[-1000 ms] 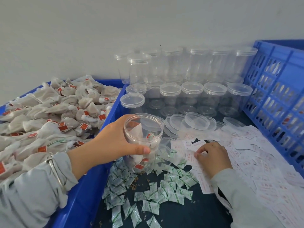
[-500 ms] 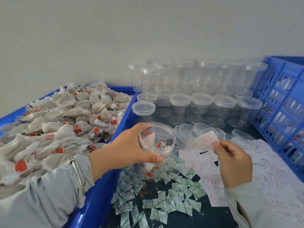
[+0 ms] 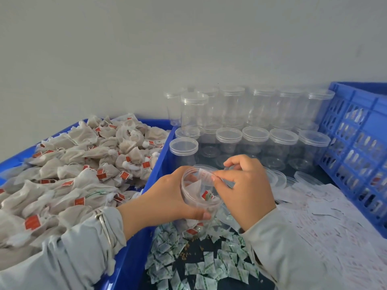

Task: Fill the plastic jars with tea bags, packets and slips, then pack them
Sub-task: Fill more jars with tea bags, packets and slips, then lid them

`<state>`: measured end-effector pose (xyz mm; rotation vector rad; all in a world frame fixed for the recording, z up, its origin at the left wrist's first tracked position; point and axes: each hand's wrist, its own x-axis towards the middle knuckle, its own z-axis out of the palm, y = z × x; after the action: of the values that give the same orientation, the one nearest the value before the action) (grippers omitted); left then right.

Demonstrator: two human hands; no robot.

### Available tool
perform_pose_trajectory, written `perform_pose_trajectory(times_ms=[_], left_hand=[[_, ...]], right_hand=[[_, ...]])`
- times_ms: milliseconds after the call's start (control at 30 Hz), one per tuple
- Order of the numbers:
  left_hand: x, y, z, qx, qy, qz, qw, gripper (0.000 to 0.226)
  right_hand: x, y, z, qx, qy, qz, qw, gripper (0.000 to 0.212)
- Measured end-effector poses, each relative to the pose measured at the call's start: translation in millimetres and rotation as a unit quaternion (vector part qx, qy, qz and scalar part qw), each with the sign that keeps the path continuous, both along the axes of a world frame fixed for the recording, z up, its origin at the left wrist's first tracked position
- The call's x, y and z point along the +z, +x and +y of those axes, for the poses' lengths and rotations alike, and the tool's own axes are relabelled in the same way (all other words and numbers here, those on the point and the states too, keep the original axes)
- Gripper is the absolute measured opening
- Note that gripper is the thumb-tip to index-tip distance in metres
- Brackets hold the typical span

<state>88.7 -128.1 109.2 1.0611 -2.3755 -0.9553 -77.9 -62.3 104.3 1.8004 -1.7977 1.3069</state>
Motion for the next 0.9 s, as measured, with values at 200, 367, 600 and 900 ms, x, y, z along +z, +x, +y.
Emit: perform_pose_trajectory(times_ms=[200,367,600,900], left_hand=[[1.0,0.2,0.6,-0.004,-0.011,-0.001,1.0,0.091],[0.7,1.7,-1.0,0.002,-0.017,0.014,1.0,0.089],[8.2,0.5,6.4,-0.003,-0.048,0.047,0.998,0.084],[14.8,-5.2,15.7,-0.042,0.0,0.13,0.991,0.098]], right_hand=[[-5.6,0.6,-4.2,0.021,0.126,-0.078,0.989,0.03],[-8.5,-3.0,11.6,0.092,0.132,-0.125,0.979,0.046],[-10.4,-13.7,35.1,0.155,0.101,-0.014,0.983,0.038],[18.4,-19.4,45.8,0.211,0.051,0.045,0.975,0.023]])
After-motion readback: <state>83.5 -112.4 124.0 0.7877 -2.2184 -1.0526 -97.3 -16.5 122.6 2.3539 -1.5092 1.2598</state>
